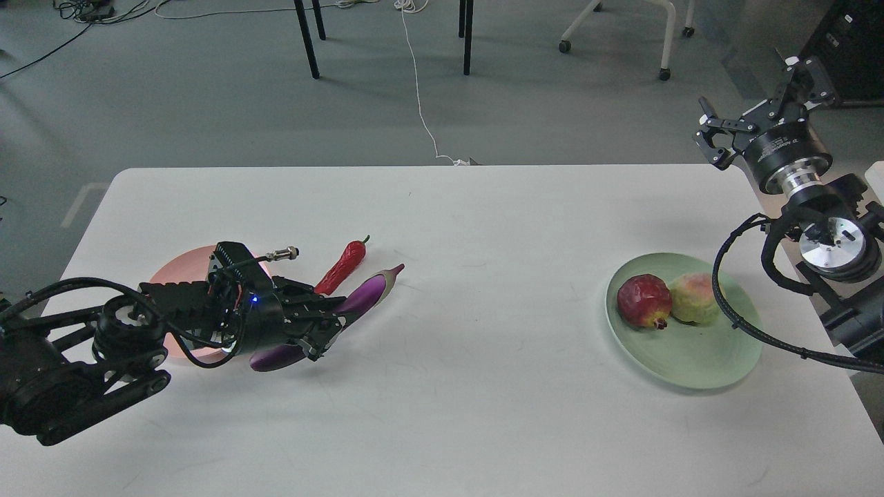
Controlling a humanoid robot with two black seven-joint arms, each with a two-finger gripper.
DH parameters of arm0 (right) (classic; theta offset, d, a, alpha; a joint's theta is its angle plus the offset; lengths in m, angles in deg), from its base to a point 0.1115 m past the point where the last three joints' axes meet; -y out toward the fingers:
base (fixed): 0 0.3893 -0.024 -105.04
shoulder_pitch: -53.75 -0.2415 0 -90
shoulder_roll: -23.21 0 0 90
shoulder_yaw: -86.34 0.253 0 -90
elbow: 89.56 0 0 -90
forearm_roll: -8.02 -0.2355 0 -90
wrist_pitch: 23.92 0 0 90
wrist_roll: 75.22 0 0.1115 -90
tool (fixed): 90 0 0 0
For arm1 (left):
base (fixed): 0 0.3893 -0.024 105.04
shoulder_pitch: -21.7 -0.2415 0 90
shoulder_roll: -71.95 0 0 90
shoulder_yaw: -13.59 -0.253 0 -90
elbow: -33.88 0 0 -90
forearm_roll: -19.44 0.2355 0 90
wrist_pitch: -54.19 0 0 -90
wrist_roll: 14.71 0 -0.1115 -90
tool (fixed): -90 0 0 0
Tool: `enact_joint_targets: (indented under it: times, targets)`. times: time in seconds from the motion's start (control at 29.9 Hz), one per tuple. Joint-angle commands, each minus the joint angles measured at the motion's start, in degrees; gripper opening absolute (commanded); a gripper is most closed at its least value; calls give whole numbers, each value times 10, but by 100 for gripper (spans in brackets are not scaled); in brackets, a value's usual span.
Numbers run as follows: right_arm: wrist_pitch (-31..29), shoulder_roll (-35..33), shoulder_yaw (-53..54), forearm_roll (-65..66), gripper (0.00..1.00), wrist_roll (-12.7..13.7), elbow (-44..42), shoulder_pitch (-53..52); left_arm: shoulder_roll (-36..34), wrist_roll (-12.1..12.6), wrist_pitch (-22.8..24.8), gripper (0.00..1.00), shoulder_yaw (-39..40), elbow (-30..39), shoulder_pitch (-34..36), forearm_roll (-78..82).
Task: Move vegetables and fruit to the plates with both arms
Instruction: 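Lift the eggplant and lay it on the pink plate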
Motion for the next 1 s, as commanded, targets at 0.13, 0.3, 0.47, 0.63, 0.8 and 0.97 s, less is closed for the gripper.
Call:
enact_joint_targets:
  times: [0.13,0.3,0.47,0.63,0.8,0.97]
  targets:
    - [0,-11,0,1,99,0,0,7,-119,-33,0,14,41,12,-3,-172]
    - [0,-7,-8,2,99,0,2,7,-116,-32,1,16,34,-90,-10,-181]
    - [1,-5,-13,2,99,-2,3,6,-82,-32,-1,18,-11,-163,-8,-182]
    - [1,-7,-13,2,99,-3,3,5,-65,-31,-2,37,-22,-195,-8,-184]
    - [1,-11,-13,2,99,-3,3,5,-63,-31,-4,64,-23,-199,-8,-182]
    - [0,-11,-13,2,99,-3,3,7,-64,-32,-2,65,-22,-202,-3,-183]
